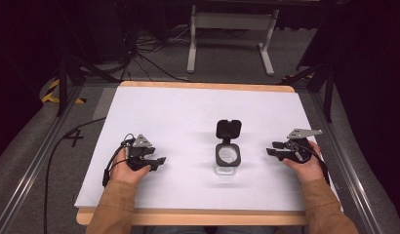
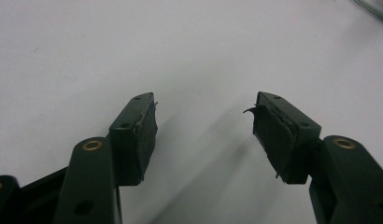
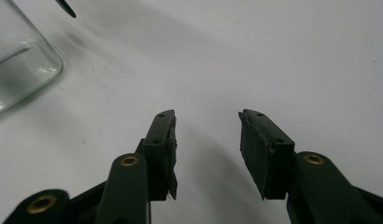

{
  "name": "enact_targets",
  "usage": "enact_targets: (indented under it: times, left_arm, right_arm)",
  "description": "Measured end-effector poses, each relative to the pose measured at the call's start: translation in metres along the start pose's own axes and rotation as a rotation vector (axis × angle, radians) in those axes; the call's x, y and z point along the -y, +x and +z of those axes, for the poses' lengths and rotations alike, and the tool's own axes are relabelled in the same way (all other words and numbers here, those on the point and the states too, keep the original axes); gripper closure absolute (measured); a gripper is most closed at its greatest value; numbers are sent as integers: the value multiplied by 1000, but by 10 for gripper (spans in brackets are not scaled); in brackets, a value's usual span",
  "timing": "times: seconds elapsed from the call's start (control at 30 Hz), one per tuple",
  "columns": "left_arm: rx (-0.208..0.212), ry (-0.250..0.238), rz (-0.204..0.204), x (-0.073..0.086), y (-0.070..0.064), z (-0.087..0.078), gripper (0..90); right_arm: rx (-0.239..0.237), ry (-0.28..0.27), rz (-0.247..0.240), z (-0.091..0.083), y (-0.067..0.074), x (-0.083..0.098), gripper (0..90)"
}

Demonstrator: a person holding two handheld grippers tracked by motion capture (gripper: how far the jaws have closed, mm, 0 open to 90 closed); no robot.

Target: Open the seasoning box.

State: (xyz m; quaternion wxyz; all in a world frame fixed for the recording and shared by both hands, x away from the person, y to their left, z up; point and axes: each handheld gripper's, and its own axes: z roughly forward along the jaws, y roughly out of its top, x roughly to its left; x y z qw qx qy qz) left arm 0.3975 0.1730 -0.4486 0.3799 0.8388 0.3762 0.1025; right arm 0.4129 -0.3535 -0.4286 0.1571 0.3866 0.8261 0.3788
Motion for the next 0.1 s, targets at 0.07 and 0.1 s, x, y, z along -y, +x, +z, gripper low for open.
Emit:
enact_targets:
  times: [0.07, 0.1]
  left_arm:
    - [0, 9, 0, 0, 0, 1, 392]
    - [-4, 6, 6, 1, 0, 2, 390]
  right_arm:
    - [3, 0, 0, 0, 0, 0, 565]
    - [3, 3, -1, 1, 0, 0, 565]
